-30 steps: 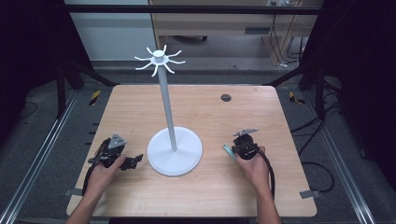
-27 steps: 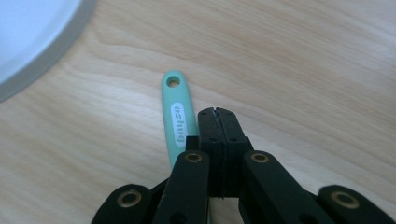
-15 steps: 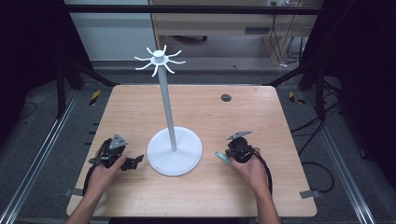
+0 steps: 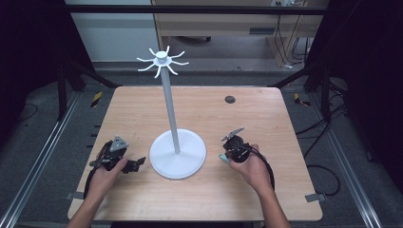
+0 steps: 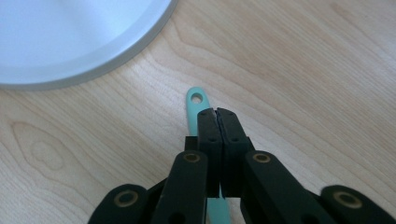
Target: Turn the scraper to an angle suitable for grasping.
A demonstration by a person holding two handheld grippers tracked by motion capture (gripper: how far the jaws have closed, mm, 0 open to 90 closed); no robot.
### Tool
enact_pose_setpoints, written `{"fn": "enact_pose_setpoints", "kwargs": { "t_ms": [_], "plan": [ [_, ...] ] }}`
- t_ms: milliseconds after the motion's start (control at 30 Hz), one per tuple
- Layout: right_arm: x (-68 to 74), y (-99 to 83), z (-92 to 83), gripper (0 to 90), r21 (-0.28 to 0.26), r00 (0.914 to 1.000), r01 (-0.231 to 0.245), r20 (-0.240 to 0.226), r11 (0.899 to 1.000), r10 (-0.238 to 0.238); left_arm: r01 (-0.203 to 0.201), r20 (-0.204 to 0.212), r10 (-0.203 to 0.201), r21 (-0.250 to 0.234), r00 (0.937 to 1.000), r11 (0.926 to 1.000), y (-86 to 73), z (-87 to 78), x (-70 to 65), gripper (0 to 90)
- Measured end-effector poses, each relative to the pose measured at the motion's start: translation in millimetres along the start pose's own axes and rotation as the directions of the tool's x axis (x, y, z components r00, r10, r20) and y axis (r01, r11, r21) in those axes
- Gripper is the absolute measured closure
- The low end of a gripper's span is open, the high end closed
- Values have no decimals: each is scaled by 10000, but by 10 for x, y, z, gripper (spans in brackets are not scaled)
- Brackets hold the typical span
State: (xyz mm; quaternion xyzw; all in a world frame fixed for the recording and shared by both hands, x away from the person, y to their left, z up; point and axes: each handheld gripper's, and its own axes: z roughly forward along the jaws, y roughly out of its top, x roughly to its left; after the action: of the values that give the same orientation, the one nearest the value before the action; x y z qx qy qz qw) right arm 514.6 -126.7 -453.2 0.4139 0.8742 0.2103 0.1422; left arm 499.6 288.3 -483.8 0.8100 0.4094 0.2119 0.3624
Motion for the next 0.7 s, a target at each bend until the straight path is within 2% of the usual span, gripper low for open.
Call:
{"fn": "enact_pose_setpoints", "kwargs": {
  "t_ms": [133, 167, 467, 500, 533, 700],
  "plan": [
    [9, 50, 31, 835, 487, 9993, 366, -13, 9981, -366, 42, 10, -42, -21, 10000, 10000, 1, -2, 2, 34],
    [14, 62, 32, 819, 591, 9997, 251, -34, 9979, -249, 17, 18, -17, 0, 10000, 10000, 1, -3, 3, 34],
    [-25, 128, 108, 695, 1237, 9978, 611, -321, 9904, -576, 5, 54, -5, 32, 10000, 10000, 0, 7, -2, 33],
    [-14, 137, 113, 685, 1364, 9984, 492, -345, 9894, -449, 0, 56, 0, 44, 10000, 10000, 1, 6, -2, 33],
    [-21, 145, 125, 672, 1390, 9976, 642, -364, 9882, -597, 4, 56, -4, 32, 10000, 10000, 0, 7, -2, 33],
    [-29, 172, 168, 632, 1646, 9968, 713, -479, 9838, -642, 2, 55, -3, 31, 10000, 10000, 1, 5, -3, 33]
  ]
}}
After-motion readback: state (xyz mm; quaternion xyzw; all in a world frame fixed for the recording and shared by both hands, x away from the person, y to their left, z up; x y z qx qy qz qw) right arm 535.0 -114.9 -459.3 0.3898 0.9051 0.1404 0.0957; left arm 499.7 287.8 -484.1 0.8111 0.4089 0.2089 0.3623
